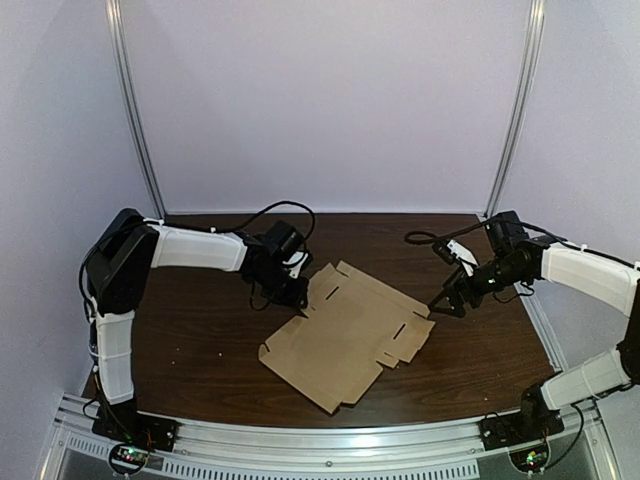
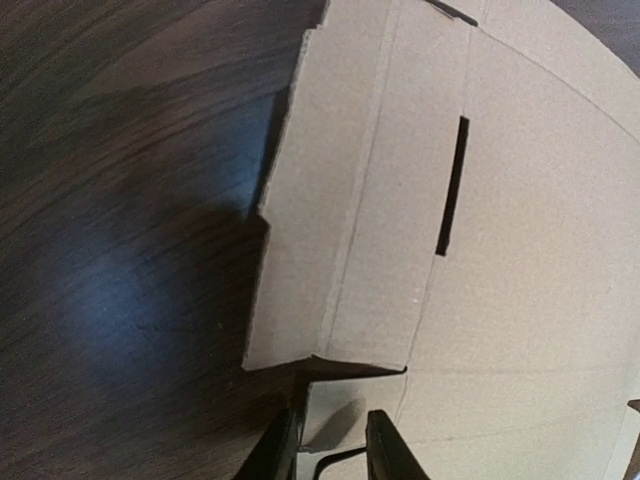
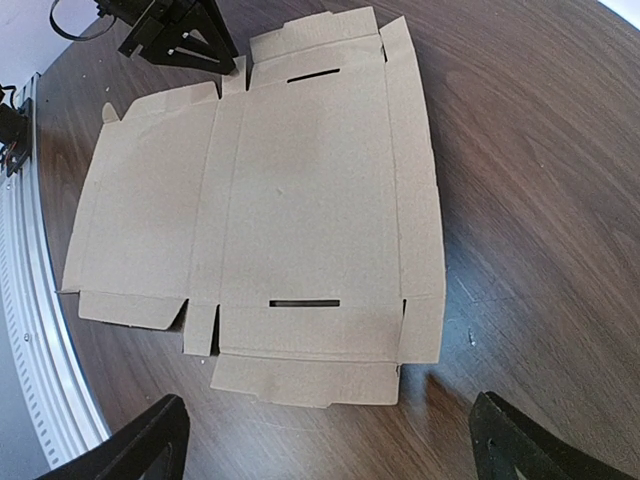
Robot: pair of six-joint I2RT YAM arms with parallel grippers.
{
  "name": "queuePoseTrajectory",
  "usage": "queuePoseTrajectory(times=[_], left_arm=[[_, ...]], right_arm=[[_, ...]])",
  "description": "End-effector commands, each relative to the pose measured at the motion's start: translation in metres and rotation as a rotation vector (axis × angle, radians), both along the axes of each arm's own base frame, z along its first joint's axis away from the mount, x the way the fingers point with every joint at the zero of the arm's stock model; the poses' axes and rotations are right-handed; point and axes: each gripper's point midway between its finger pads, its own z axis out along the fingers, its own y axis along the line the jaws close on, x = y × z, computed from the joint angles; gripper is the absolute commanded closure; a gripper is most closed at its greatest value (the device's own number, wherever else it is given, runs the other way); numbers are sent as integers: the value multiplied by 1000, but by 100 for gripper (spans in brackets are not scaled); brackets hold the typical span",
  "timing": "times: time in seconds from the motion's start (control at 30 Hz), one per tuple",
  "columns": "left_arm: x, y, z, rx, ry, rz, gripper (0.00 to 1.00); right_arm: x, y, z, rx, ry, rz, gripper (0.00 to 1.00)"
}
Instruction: Fold the paper box
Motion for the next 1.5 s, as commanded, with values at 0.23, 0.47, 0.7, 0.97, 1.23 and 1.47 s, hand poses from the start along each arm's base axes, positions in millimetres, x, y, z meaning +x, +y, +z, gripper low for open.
queuePoseTrajectory(times=[0.23, 0.47, 0.7, 0.97, 1.23, 1.47], left_arm=[[5, -1, -6, -34, -4, 50, 51], [-3, -22, -11, -114, 74, 0, 52], [-9, -27, -17, -143, 127, 17, 70], [-17, -29, -6, -161, 94, -9, 97], [-52, -26, 7, -68, -43, -126, 100], [-90, -36, 25, -90, -113, -190, 100]], right_arm=[[-2, -1, -7, -22, 8, 5, 1], [-2, -1, -6, -20, 7, 4, 1], [-1, 0, -5, -13, 6, -1, 1], [0, 0, -8, -21, 23, 3, 1], [2, 0, 0, -19, 12, -10, 1], [3, 9, -9, -30, 82, 11, 2]])
